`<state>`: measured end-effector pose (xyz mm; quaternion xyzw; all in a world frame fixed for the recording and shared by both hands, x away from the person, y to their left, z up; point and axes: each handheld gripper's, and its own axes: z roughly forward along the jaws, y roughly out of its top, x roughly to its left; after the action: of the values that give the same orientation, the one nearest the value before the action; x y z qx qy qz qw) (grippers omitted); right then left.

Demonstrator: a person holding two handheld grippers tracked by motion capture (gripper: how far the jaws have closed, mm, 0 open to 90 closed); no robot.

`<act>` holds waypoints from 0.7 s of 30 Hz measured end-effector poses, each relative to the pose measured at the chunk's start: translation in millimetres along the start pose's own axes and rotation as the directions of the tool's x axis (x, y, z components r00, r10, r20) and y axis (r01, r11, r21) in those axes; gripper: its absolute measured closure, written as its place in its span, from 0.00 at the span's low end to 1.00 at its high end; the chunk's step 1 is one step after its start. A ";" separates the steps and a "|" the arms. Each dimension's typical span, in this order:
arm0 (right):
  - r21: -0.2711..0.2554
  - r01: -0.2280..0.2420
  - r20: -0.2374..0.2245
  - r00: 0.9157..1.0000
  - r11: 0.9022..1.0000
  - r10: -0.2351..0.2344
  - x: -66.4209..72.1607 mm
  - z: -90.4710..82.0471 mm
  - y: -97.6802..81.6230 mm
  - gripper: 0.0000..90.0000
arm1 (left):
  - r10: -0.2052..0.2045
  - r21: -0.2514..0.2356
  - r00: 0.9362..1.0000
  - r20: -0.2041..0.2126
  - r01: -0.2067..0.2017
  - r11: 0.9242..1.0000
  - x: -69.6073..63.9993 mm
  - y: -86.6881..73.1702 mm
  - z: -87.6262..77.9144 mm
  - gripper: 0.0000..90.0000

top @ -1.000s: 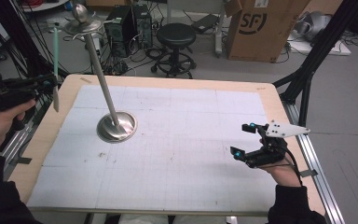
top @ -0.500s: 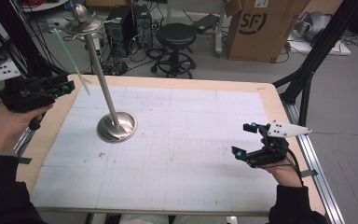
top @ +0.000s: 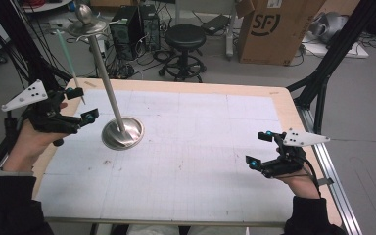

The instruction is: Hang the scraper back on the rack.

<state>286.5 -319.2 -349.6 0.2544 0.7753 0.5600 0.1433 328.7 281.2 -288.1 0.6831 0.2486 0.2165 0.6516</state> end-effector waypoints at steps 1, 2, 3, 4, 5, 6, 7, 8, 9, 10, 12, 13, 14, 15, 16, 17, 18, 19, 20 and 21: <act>0.000 0.001 0.004 1.000 1.000 -0.001 -0.1 -0.8 -0.9 0.03 | 0.007 -0.005 1.000 0.004 -0.007 1.000 -3.0 -2.5 3.7 0.06; 0.002 -0.003 0.004 1.000 1.000 0.003 0.2 -1.6 -1.6 0.03 | 0.010 0.001 1.000 0.005 -0.010 1.000 -5.7 -5.1 8.4 0.06; 0.003 -0.006 0.005 1.000 1.000 0.006 0.7 -2.5 -2.3 0.03 | 0.015 0.006 1.000 0.009 -0.015 1.000 -7.7 -8.1 13.2 0.06; 0.006 -0.006 0.008 1.000 1.000 0.006 1.0 -3.6 -2.8 0.03 | 0.016 0.012 1.000 0.013 -0.016 1.000 -9.6 -11.3 18.2 0.06; 0.004 -0.005 0.011 1.000 1.000 0.005 1.2 -4.7 -3.3 0.03 | 0.018 0.021 1.000 0.010 -0.018 1.000 -11.5 -14.4 23.4 0.06; 0.003 -0.002 0.015 1.000 1.000 0.002 1.1 -5.9 -3.6 0.03 | 0.019 0.030 1.000 0.010 -0.020 0.999 -12.7 -17.5 28.7 0.06; 0.002 -0.008 0.017 1.000 1.000 0.008 1.7 -7.1 -4.0 0.03 | 0.022 0.043 1.000 0.009 -0.022 0.999 -14.0 -20.8 33.6 0.06; -0.003 -0.008 0.021 1.000 1.000 0.008 1.8 -8.2 -4.4 0.03 | 0.030 0.062 0.999 0.010 -0.031 0.998 -15.4 -24.1 38.6 0.06; -0.004 -0.007 0.025 1.000 1.000 0.007 1.8 -9.5 -4.8 0.03 | 0.037 0.081 0.999 0.009 -0.037 0.996 -17.1 -27.5 43.6 0.06; -0.006 -0.005 0.031 1.000 1.000 0.005 1.8 -10.6 -5.3 0.03 | 0.042 0.097 0.999 0.008 -0.043 0.994 -19.0 -31.2 48.4 0.06; -0.018 -0.006 0.048 0.999 1.000 0.007 1.7 -12.4 -5.7 0.03 | 0.057 0.127 0.998 0.010 -0.058 0.990 -23.2 -38.5 56.4 0.06; -0.026 -0.008 0.057 0.998 1.000 0.009 1.5 -13.0 -5.9 0.03 | 0.052 0.132 0.999 0.016 -0.054 0.990 -25.2 -42.0 59.7 0.06; -0.033 -0.008 0.062 0.998 0.999 0.011 1.1 -13.5 -6.0 0.03 | 0.044 0.134 0.999 0.027 -0.048 0.990 -27.2 -45.5 62.4 0.06; -0.045 -0.009 0.065 0.998 0.999 0.012 0.7 -13.4 -6.1 0.03 | 0.042 0.137 0.999 0.030 -0.045 0.990 -29.0 -48.8 64.6 0.06; -0.052 -0.011 0.066 0.998 0.999 0.015 0.3 -13.5 -6.4 0.03 | 0.039 0.141 0.999 0.031 -0.043 0.989 -30.8 -52.1 66.5 0.06; -0.063 -0.013 0.066 0.998 0.998 0.017 -0.3 -13.1 -6.6 0.03 | 0.039 0.147 0.999 0.032 -0.043 0.988 -32.2 -55.3 68.1 0.06; -0.069 -0.011 0.067 0.998 0.998 0.016 -1.0 -12.6 -6.8 0.03 | 0.038 0.148 0.999 0.036 -0.042 0.988 -33.3 -58.5 69.2 0.06; -0.071 -0.016 0.066 0.998 0.997 0.021 -1.1 -12.1 -7.1 0.03 | 0.028 0.147 0.999 0.036 -0.033 0.989 -34.6 -61.7 70.0 0.06; -0.073 -0.018 0.065 0.998 0.997 0.023 -1.4 -11.5 -7.5 0.03 | 0.021 0.148 0.999 0.037 -0.026 0.989 -35.2 -64.9 70.6 0.06; -0.077 -0.019 0.064 0.998 0.997 0.024 -2.0 -10.9 -8.2 0.03 | 0.013 0.159 0.999 0.035 -0.018 0.987 -35.9 -67.6 71.4 0.06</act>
<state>280.7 -331.0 -353.8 0.2750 0.7456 0.5821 0.1719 340.9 204.8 -358.6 0.7384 0.2489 0.1895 0.5974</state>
